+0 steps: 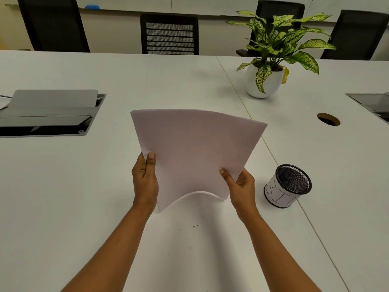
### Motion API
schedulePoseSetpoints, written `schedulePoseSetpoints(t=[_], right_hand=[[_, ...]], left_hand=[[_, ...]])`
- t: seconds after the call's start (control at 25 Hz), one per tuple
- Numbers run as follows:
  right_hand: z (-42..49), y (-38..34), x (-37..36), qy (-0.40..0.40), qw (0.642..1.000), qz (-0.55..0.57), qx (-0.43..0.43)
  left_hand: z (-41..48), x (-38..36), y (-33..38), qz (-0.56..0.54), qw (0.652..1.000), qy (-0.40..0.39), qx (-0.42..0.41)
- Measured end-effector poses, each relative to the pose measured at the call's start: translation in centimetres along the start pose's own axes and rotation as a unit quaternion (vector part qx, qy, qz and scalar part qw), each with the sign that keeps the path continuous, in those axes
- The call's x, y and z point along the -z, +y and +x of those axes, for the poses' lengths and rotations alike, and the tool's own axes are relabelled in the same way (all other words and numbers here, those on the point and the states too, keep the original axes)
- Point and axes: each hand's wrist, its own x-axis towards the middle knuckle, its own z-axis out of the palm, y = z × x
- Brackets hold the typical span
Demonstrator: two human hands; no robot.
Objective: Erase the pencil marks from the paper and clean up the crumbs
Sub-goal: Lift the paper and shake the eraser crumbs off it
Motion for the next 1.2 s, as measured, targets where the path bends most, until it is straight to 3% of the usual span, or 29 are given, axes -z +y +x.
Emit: schedulePoseSetpoints(t=[0.4,0.92,1.2], right_hand=[[-0.6,1.0,-0.1,0.011,1.0,0.007,-0.008],[-0.6,2.3,0.1,-0.033,0.999,-0.023,-0.032],[0.6,1.4,0.0,-0.054,0.997,-0.054,0.001]], left_hand=[[-1.3,0.4,-1.0,0.03,0.999,-0.029,0.009],[-1.4,0.5,-1.5,0.057,0.997,-0.034,0.045],[-0.5,0.0,-1.0,0.07,0.997,0.018,0.026]])
